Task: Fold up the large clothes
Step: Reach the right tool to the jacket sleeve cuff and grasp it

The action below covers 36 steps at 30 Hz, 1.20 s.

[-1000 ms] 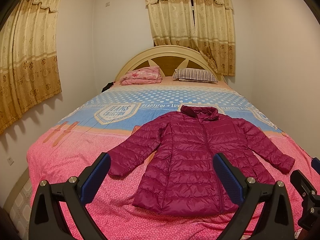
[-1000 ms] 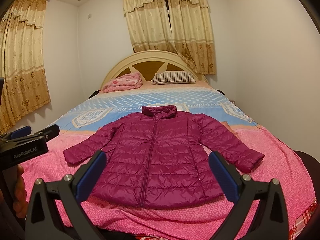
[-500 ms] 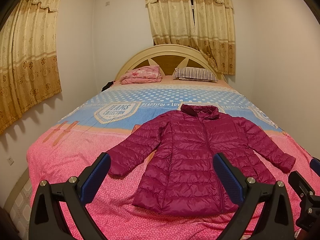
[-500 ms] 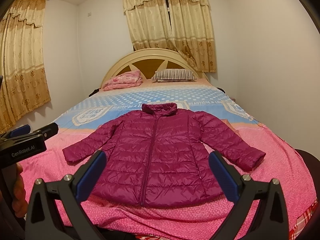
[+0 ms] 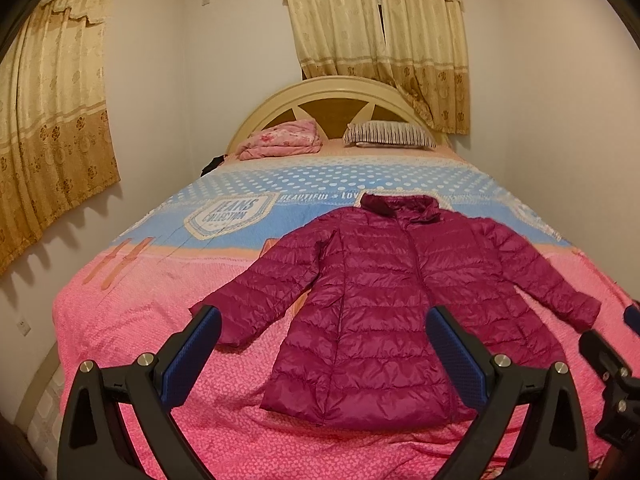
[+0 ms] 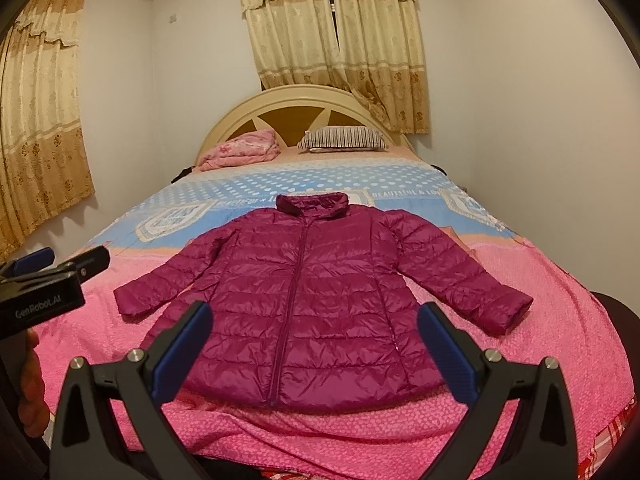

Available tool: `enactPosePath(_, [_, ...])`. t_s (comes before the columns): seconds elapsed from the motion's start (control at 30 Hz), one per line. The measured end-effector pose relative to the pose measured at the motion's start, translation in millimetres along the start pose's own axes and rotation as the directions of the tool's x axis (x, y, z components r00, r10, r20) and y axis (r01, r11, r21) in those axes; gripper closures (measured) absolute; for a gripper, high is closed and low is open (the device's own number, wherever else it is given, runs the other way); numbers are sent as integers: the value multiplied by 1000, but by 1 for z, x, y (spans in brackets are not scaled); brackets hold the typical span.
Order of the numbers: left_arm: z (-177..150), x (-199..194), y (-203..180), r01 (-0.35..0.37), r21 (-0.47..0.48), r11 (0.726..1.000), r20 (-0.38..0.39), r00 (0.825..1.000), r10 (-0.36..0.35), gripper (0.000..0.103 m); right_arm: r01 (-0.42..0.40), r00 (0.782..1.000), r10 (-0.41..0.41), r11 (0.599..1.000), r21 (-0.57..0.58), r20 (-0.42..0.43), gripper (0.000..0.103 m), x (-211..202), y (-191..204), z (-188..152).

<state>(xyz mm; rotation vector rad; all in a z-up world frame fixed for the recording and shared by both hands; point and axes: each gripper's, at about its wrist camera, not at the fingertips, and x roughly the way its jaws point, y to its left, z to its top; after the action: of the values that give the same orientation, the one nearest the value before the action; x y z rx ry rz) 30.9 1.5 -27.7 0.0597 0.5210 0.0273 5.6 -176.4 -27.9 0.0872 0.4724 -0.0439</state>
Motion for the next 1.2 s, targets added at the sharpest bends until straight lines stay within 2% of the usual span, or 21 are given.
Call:
enactPosePath(0.37, [-3, 70, -9, 1, 20, 1000, -117, 993, 1, 1, 61, 994, -60, 998, 4, -87, 0, 51, -27, -11])
enactPosePath(0.5, [2, 95, -19, -1, 43, 999, -121, 993, 6, 1, 104, 987, -105, 995, -13, -122, 0, 76, -43, -14])
enactPosePath(0.63, [10, 127, -28, -14, 60, 998, -114, 993, 21, 1, 130, 978, -123, 991, 28, -167, 0, 104, -69, -18])
enactPosePath(0.73, [13, 160, -35, -16, 61, 998, -137, 990, 24, 1, 154, 969, -130, 983, 102, -210, 0, 127, -102, -23])
enactPosePath(1.0, [13, 236, -39, -58, 76, 995, -189, 979, 72, 1, 289, 932, -207, 920, 266, -296, 0, 155, -189, -32])
enactPosePath(1.2, [17, 271, -25, -104, 109, 989, -205, 971, 124, 1, 376, 904, -264, 866, 328, -337, 8, 157, -242, -38])
